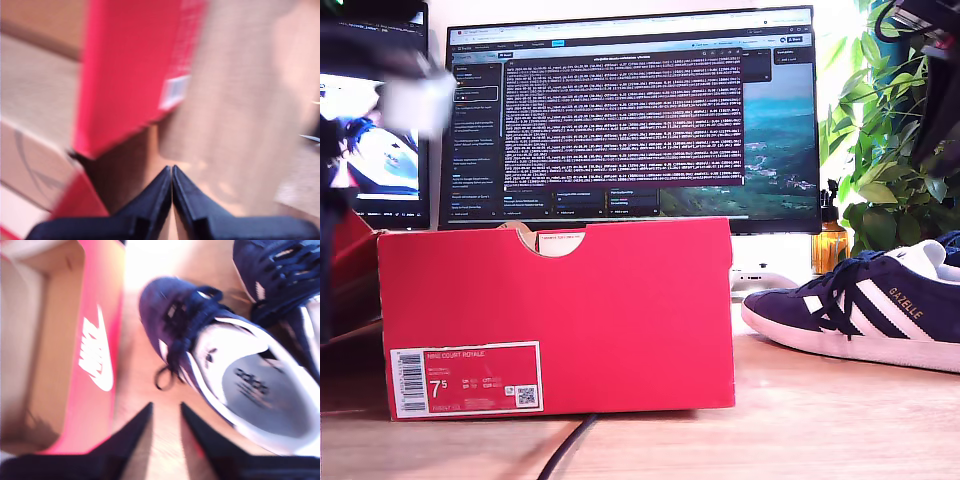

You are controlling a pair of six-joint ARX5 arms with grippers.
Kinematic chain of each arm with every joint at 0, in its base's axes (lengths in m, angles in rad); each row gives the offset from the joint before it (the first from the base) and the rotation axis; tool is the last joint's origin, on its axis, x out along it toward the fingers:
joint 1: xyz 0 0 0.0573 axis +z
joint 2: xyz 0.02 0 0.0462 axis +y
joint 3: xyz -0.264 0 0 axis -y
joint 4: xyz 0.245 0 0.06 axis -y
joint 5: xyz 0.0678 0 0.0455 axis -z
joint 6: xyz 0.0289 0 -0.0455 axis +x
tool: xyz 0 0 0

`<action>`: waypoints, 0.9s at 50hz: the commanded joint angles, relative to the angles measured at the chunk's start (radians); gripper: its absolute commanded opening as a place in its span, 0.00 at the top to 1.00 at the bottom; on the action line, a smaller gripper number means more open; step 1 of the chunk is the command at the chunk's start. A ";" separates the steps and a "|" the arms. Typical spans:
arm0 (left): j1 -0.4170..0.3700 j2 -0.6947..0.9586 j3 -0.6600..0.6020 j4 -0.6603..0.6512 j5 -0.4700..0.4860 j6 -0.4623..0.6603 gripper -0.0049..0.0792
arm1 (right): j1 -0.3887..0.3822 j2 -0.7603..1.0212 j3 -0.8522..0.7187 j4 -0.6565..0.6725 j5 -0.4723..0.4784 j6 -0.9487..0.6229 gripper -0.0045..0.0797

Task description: Pack the blue shoes by picking the first shoe and placing it inside the red shoebox, left side, then picking and rotating the second shoe and placing it in the shoebox

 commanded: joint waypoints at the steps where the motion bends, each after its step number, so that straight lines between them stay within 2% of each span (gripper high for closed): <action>1: -0.003 0.016 0.011 0.025 -0.011 -0.012 0.96 | 0.010 0.015 0.029 -0.032 0.035 -0.068 0.66; 12: -0.003 0.047 0.011 0.113 -0.015 -0.036 0.96 | 0.043 0.055 0.043 -0.097 0.162 -0.317 0.66; 25: -0.003 0.047 0.011 0.150 -0.011 -0.093 0.96 | 0.097 0.185 0.043 -0.111 0.245 -0.534 0.58; 37: -0.003 0.047 0.011 0.172 0.005 -0.171 0.96 | 0.174 0.299 0.043 -0.113 0.352 -0.682 0.52; 45: -0.003 0.047 0.011 0.171 0.010 -0.194 0.96 | 0.188 0.371 0.043 -0.111 0.361 -0.745 0.52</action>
